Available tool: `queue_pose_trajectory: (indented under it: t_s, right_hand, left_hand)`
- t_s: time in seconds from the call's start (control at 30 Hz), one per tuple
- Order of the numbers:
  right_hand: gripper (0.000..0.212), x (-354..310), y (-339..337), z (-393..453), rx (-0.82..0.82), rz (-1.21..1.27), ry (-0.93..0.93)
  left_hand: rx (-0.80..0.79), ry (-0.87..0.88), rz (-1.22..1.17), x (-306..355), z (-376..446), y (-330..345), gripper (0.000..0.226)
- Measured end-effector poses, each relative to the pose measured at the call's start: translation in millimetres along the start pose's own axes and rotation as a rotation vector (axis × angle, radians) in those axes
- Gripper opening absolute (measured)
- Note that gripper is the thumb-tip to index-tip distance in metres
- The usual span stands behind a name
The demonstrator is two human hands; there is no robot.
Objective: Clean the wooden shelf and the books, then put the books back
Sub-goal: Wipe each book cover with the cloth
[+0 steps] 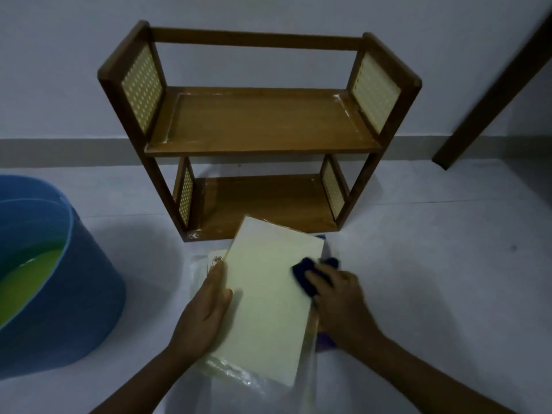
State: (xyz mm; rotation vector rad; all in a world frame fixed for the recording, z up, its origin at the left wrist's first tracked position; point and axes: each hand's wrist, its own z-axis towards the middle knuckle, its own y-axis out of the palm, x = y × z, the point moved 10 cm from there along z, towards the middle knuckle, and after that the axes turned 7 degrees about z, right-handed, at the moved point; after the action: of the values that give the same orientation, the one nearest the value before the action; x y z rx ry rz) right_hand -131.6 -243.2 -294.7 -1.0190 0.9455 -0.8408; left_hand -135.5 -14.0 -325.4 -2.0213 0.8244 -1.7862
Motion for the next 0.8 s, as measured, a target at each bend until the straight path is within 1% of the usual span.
queue_pose_trajectory:
  t_s: [0.07,0.1,0.17,0.2,0.23,0.3,0.37,0.4,0.43,0.5,0.57,0.63,0.67,0.73,0.77,0.8]
  right_hand:
    - [0.040,66.0,-16.5,-16.6,0.028,-0.003,0.267]
    - [0.040,88.6,-19.0,-28.0,0.036,-0.010,0.352]
    - [0.049,111.9,-8.0,-47.0,-0.024,-0.045,0.431]
    - [0.053,113.6,3.0,-54.7,-0.076,-0.033,0.424]
    - [0.054,111.1,15.2,-61.2,-0.132,0.001,0.394]
    - [0.061,101.3,22.2,-65.9,-0.190,0.035,0.336]
    - [0.074,84.2,16.0,-64.5,-0.215,0.098,0.323]
    - [0.081,68.8,9.8,-61.8,-0.198,0.128,0.263]
    - [0.089,50.3,3.6,-59.2,-0.187,0.138,0.161]
    - [0.105,12.5,6.6,-61.1,-0.276,0.084,-0.043]
    - [0.111,-15.8,20.1,-66.4,-0.332,-0.012,-0.213]
    - [0.100,-39.8,36.0,-71.0,-0.374,-0.025,-0.341]
    - [0.088,-52.3,37.4,-70.7,-0.348,0.008,-0.417]
    - [0.051,-72.4,21.7,-64.1,-0.184,0.156,-0.558]
    - [0.037,-76.3,9.4,-59.9,-0.109,0.225,-0.590]
    - [0.032,-78.2,-3.6,-54.5,-0.067,0.294,-0.591]
  left_hand:
    - [0.037,-0.001,0.003,0.2,1.7,-4.2,0.066]
    - [0.076,-0.020,0.061,-4.1,1.6,-8.4,0.068]
    - [0.126,-0.077,0.278,-9.7,-0.6,-16.6,0.073]
    - [0.111,-0.114,0.383,-11.8,-2.2,-18.2,0.074]
    - [0.072,-0.142,0.483,-12.7,-4.0,-16.4,0.073]
    - [-0.016,-0.148,0.639,-10.2,-4.0,-10.5,0.067]
    - [-0.071,-0.151,0.712,-10.7,-0.6,-9.9,0.066]
    - [-0.088,-0.154,0.737,-12.2,1.2,-11.0,0.066]
    - [-0.101,-0.158,0.754,-14.4,3.7,-12.0,0.066]
    - [-0.120,-0.172,0.759,-16.5,8.4,-14.4,0.066]
    - [-0.161,-0.202,0.740,-21.0,11.0,-13.3,0.065]
    - [-0.190,-0.223,0.693,-22.6,12.0,-12.3,0.066]
    - [-0.203,-0.227,0.675,-23.4,12.0,-12.2,0.066]
    - [-0.234,-0.235,0.620,-26.8,12.4,-14.1,0.067]
    - [-0.263,-0.233,0.579,-25.8,11.9,-16.6,0.065]
    - [-0.295,-0.230,0.493,-23.0,10.3,-19.8,0.060]
